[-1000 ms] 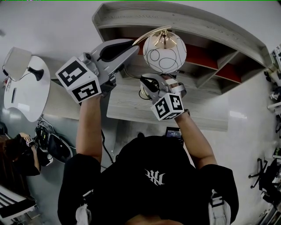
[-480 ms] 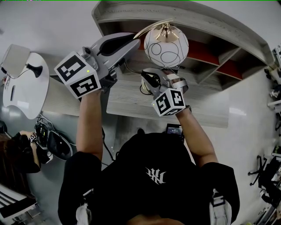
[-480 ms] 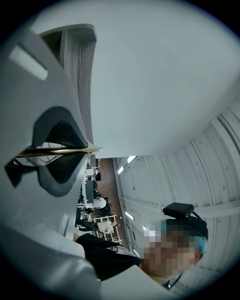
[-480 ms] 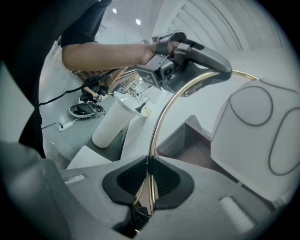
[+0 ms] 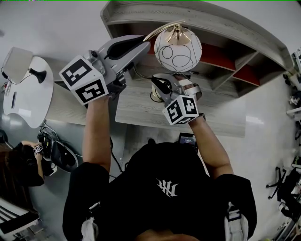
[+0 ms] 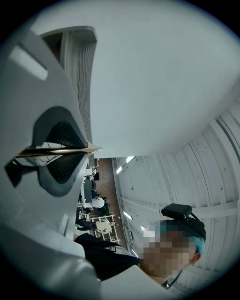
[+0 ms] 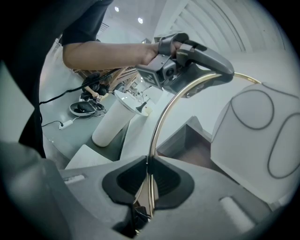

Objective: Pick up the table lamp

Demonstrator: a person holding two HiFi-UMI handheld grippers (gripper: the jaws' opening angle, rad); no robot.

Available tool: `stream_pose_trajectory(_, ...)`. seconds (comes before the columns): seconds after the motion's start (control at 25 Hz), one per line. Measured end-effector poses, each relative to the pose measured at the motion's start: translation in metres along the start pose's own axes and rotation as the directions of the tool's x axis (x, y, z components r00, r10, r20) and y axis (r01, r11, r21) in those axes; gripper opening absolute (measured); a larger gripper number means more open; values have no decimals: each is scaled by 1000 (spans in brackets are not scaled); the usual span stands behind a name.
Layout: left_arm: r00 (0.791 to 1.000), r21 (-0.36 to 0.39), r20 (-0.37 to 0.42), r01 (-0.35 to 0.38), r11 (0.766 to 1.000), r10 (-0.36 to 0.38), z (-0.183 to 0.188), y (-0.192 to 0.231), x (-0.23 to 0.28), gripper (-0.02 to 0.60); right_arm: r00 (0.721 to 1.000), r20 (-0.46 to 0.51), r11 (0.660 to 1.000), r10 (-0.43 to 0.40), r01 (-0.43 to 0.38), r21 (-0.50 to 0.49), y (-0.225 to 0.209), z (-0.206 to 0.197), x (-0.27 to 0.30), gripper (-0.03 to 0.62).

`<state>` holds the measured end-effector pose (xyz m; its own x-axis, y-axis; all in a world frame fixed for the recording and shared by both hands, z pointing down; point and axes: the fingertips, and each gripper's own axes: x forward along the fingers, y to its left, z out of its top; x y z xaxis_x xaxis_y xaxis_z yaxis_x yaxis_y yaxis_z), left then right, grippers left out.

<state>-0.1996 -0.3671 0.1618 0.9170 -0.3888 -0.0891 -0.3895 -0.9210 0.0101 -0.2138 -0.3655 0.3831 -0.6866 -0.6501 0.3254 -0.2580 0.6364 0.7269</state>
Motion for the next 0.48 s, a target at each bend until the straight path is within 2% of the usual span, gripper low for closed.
stream_pose_trajectory(0.48, 1000, -2, 3, 22, 1000, -22, 1, -3, -4, 37, 1000, -21, 1000, -17, 17, -1, 2, 3, 0, 46)
